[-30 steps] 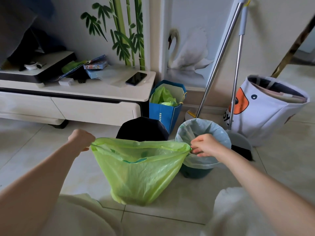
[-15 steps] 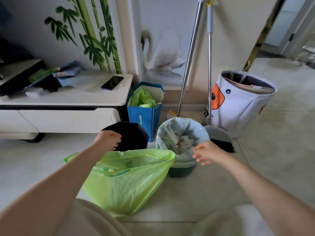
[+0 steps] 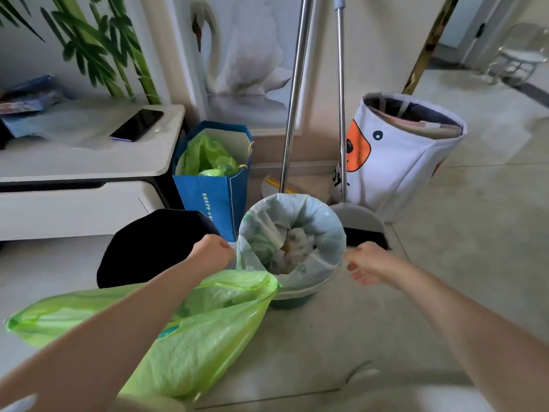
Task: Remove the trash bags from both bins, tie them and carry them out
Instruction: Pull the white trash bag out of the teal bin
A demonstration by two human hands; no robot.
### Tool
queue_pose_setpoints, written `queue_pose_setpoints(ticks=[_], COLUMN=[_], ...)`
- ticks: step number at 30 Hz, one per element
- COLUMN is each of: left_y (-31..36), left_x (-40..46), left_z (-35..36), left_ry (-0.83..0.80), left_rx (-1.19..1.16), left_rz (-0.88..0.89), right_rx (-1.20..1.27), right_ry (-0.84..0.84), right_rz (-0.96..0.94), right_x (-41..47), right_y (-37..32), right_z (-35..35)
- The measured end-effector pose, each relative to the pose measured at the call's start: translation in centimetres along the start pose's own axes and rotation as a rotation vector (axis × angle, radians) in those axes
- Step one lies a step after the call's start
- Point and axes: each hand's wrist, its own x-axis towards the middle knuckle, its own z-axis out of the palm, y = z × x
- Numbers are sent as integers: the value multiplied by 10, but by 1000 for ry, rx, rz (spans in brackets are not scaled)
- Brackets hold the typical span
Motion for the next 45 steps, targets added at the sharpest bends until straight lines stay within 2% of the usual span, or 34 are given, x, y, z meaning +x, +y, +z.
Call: queue_pose_setpoints(ticks=[2,4,10,16,20,26,30,34,39,45], left_y=[1,-1,-8,3,11,21,30,45,62,57], left_x=[5,14,35,40,42,44,43,36,33,32], left_z=[7,15,29,36,32,12,8,10,1,-26], left_ry=[-20,-21,-44,-98,-150,-162,-108,-65,18,98], left_rx=[101,103,-165,-290,-191,-206,-293,-344,-518,-704], left_rz=[-20,-49,-226,-335,-309,-213,-179,-64,-25,-55], right_rx=[44,101,260,457,477,470,507,501,563,580], right_ry=[-31,-53,-115,-61,-40,35,42,22,47,118], right_rz=[34,60,70,64,104,111,59,-10,-94,17], right_x=[13,23,45,52,55,63,60,50,40,27], right_y=[3,2,-6,-15,-17,-25,-33,-39,-51,-51], right_z=[0,1,9,-2,-5,-10,-9,-12,-25,-55])
